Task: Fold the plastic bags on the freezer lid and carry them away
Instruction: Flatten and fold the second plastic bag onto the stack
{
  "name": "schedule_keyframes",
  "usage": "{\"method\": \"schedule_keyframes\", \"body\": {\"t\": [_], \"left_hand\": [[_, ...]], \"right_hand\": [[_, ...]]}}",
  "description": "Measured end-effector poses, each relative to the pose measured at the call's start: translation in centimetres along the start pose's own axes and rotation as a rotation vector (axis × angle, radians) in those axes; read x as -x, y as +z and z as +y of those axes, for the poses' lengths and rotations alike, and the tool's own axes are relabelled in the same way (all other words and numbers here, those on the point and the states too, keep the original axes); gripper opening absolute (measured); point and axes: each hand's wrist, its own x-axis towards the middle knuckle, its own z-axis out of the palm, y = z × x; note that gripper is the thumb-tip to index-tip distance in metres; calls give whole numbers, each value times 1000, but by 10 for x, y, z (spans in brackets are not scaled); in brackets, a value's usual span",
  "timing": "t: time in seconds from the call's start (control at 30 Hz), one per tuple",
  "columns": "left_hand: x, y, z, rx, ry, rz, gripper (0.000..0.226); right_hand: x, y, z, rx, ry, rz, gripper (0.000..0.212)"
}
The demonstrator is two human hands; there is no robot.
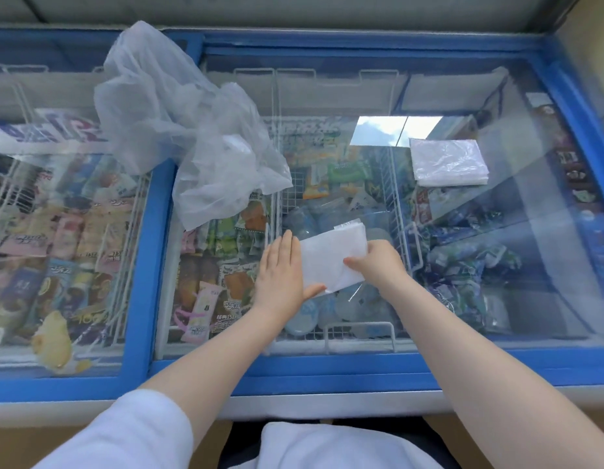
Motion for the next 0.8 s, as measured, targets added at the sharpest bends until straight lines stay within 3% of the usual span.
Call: {"method": "schedule_keyframes", "body": {"t": [0.07, 0.2, 0.27, 0.37, 0.4, 0.6, 0.8], "left_hand": [[-3, -4, 1, 205, -42, 15, 102], [-23, -26, 20, 1105, -229, 0, 91], [-42, -37, 35, 1332, -250, -56, 71], [-72, -52, 67, 1418, -253, -65, 15], [-83, -55, 78, 1431, -264, -31, 6], [-166, -70, 143, 1170, -240, 110, 7], [-208, -47, 180, 829, -279, 174, 8]], "right_hand": [[2, -11, 2, -198, -101, -51, 17], [-5, -54, 6, -535, -203, -126, 19], [-18, -76, 12, -603, -211, -130, 18], [-43, -109, 19, -693, -183, -60, 20], [-52, -120, 20, -672, -171, -1, 21], [-124, -187, 28, -402, -159, 352, 30], [-168, -210, 44, -123, -137, 418, 26]]}}
